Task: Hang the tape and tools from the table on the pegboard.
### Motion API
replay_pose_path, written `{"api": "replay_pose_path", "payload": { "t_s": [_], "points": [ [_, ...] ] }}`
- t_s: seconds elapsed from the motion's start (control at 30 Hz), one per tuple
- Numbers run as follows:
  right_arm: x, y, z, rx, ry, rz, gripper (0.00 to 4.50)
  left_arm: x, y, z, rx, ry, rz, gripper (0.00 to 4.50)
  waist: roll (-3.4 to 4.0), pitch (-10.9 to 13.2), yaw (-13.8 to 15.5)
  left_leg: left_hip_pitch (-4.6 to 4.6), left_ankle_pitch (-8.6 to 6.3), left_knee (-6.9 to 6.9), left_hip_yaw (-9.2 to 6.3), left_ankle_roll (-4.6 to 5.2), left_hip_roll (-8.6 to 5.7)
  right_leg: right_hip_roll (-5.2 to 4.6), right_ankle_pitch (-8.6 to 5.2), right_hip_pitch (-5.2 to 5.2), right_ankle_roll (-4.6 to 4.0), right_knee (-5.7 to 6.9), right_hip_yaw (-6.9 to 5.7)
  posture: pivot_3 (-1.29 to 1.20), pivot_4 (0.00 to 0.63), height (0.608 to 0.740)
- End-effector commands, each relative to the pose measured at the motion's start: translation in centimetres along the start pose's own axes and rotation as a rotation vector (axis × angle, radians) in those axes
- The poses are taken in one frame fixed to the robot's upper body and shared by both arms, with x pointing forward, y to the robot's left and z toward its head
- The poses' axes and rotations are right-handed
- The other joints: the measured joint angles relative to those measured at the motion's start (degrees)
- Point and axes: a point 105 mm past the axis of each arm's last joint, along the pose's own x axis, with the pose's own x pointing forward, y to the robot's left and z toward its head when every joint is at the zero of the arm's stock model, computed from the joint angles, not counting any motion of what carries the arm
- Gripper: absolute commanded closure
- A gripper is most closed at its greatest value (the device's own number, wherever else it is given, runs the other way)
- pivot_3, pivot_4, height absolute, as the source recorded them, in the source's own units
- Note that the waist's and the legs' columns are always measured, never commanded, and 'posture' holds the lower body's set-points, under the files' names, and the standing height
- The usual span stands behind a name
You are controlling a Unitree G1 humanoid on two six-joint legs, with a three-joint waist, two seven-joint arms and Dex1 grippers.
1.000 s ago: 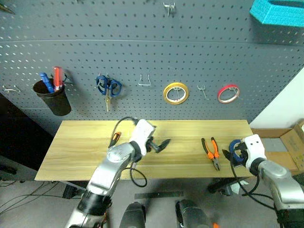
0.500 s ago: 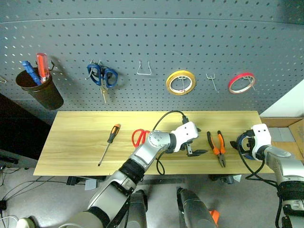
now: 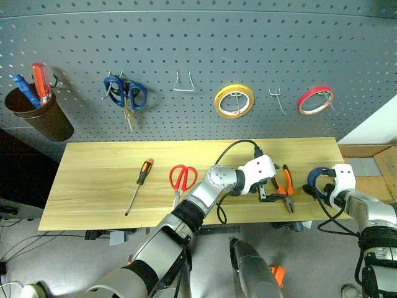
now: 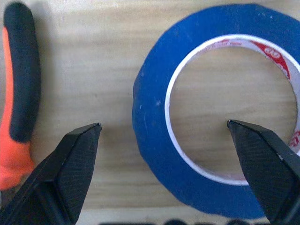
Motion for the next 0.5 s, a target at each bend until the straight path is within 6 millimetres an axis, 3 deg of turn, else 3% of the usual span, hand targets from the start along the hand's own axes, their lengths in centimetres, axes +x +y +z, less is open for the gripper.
{"api": "replay_pose_path", "payload": {
  "t_s": [0.03,0.13,0.43,0.5],
  "points": [
    [0.4,0.5,-1.5,0.027,0.047,0.07,0.45,0.6,-0.1,1.4,0.024,-0.044,-0.015,0.0,-0.16,0.1,0.0,0.0,0.0,0.0,-0.01,0.0,0.0,0.0,0.0,0.0,0.0,0.0,0.0,0.01,0.397,0.74],
    [0.6,1.1,-1.3,0.037,0.048,0.111,1.11,0.5,0.1,1.5,0.022,-0.044,-0.01,0.0,-0.23,0.2,-0.1,0.0,0.0,0.01,-0.01,0.0,0.0,0.0,0.01,0.01,0.01,0.0,0.0,0.01,0.398,0.74],
    [1.1,2.2,-1.3,-0.032,0.043,0.145,4.0,0.0,0.9,1.3,0.001,-0.041,0.014,0.0,-0.24,0.2,-0.1,0.0,0.0,0.0,-0.03,0.0,0.01,0.0,0.01,0.01,0.01,0.0,-0.02,0.03,0.397,0.74],
    [1.1,2.0,-1.3,-0.107,0.036,0.123,4.12,-0.1,0.8,1.4,-0.012,-0.055,0.013,0.0,-0.25,0.2,-0.1,0.0,0.0,0.0,-0.04,0.0,0.01,0.0,0.01,0.01,0.01,0.0,-0.02,0.03,0.391,0.74]
  ]
}}
